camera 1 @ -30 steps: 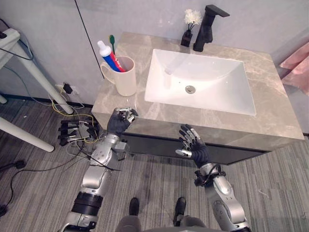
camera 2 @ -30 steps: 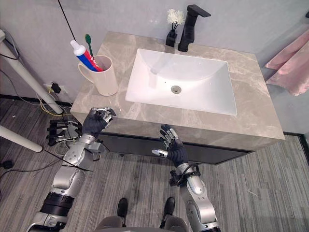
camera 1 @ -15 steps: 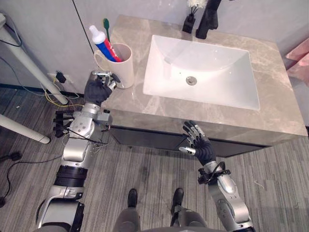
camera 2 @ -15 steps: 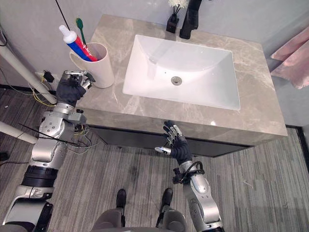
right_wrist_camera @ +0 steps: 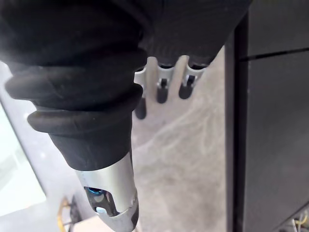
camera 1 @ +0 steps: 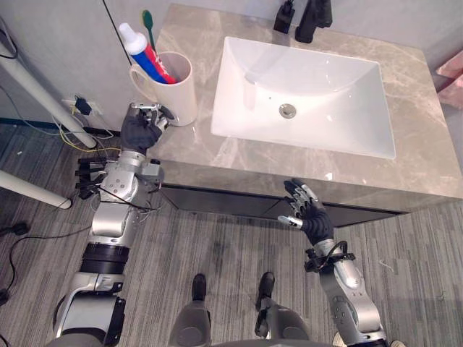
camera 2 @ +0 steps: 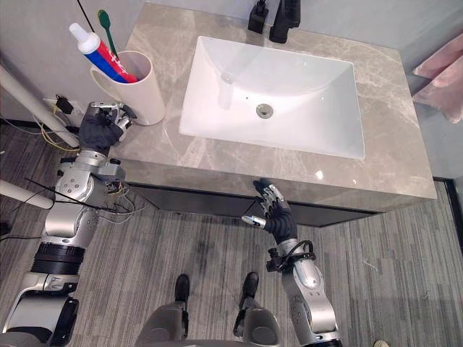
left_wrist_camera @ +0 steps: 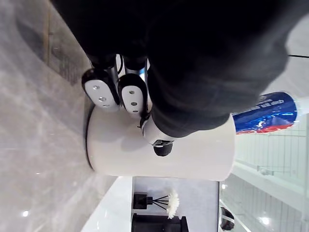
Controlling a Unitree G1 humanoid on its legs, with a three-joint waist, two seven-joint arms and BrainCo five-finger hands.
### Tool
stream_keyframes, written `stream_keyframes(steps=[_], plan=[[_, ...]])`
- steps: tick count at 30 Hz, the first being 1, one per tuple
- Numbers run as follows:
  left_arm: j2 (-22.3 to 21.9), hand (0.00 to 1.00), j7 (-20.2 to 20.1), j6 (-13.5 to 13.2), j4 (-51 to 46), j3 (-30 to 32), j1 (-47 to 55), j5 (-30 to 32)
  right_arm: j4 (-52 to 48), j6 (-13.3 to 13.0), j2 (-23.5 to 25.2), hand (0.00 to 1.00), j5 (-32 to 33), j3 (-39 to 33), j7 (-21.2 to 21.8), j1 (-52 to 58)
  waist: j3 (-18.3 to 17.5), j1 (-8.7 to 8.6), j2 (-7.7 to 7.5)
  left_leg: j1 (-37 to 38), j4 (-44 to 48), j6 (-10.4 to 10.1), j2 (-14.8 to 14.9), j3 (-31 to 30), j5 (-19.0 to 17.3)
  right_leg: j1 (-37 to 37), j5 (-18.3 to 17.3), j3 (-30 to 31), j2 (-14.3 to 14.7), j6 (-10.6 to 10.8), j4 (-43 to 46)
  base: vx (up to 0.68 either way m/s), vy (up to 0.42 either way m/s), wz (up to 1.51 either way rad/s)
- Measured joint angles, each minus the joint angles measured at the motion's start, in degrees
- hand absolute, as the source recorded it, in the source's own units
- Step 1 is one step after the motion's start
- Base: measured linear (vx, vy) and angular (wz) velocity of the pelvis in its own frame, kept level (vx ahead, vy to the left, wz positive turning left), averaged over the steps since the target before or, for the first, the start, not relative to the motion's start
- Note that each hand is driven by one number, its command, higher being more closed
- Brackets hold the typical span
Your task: Organize washtable
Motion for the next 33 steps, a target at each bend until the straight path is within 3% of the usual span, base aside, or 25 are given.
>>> stream_keyframes(steps=[22, 33], plan=[[-0.42, 1.0, -0.01, -2.89, -0.75, -0.08, -0.78, 0.04, 0.0, 0.0, -0.19, 0.0, -0.06, 0.2, 0.11, -0.93, 2.75, 0.0, -0.27, -1.99, 3.14, 0.14, 0.2, 0.49, -1.5, -1.05, 0.03, 0.47, 0.03, -0.04, 0.6, 0.0, 0.001, -0.01], [-0.69, 1.0, 1.57, -2.1, 0.76, -3.02, -6.97, 0.07, -0.12, 0.03, -0.19, 0.0, -0.58, 1.04, 0.14, -1.61, 3.63, -0.03, -1.04, -3.16, 3.97, 0.16, 0.28, 1.27, -1.89, -2.36, 0.39, 1.47, 0.09, -0.21, 0.65, 0.0, 0.004, -0.04]])
